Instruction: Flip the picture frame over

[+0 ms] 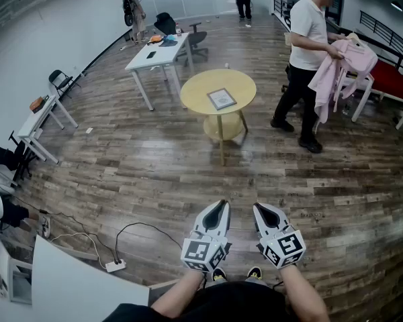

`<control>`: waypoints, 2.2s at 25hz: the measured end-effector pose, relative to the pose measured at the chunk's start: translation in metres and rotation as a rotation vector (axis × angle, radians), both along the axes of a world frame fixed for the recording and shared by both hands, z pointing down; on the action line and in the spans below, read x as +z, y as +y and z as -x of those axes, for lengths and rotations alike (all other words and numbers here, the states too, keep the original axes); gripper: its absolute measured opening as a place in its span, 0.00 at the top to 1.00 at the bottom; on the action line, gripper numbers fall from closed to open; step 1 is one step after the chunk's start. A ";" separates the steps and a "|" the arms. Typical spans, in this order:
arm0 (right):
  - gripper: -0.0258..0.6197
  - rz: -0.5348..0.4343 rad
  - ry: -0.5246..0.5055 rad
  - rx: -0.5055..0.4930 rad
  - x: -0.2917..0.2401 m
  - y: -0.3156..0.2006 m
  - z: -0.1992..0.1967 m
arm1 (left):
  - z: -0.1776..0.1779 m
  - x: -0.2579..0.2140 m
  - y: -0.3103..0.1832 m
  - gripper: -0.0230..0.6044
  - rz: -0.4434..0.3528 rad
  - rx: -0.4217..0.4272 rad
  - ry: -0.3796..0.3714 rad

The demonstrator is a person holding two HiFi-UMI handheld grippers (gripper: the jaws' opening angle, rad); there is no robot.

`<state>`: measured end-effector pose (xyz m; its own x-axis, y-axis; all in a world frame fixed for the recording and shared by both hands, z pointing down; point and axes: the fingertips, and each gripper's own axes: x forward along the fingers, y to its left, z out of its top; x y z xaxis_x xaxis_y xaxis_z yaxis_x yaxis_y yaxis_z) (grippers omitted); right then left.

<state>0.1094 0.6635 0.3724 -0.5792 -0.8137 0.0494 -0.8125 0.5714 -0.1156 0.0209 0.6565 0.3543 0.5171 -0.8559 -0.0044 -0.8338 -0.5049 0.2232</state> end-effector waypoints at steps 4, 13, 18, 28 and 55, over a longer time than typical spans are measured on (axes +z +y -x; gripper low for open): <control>0.93 -0.002 -0.014 -0.006 -0.001 -0.002 0.005 | 0.000 -0.002 0.000 0.89 0.002 0.012 -0.003; 0.93 -0.014 -0.050 0.013 -0.004 0.004 0.012 | 0.011 -0.005 0.006 0.89 -0.008 0.038 -0.004; 0.93 -0.119 -0.158 0.033 -0.029 0.001 0.006 | 0.029 -0.001 0.001 0.89 -0.011 0.047 -0.042; 0.93 -0.188 0.150 -0.113 -0.020 -0.011 0.057 | 0.076 0.016 -0.013 0.90 0.045 0.066 0.004; 0.93 -0.126 -0.065 -0.099 0.002 -0.299 -0.045 | -0.009 0.027 -0.283 0.90 0.040 -0.085 -0.031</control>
<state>0.1546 0.3644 0.3747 -0.6556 -0.7497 -0.0898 -0.7445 0.6617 -0.0887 0.0303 0.3733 0.3813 0.4422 -0.8957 0.0457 -0.8800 -0.4235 0.2152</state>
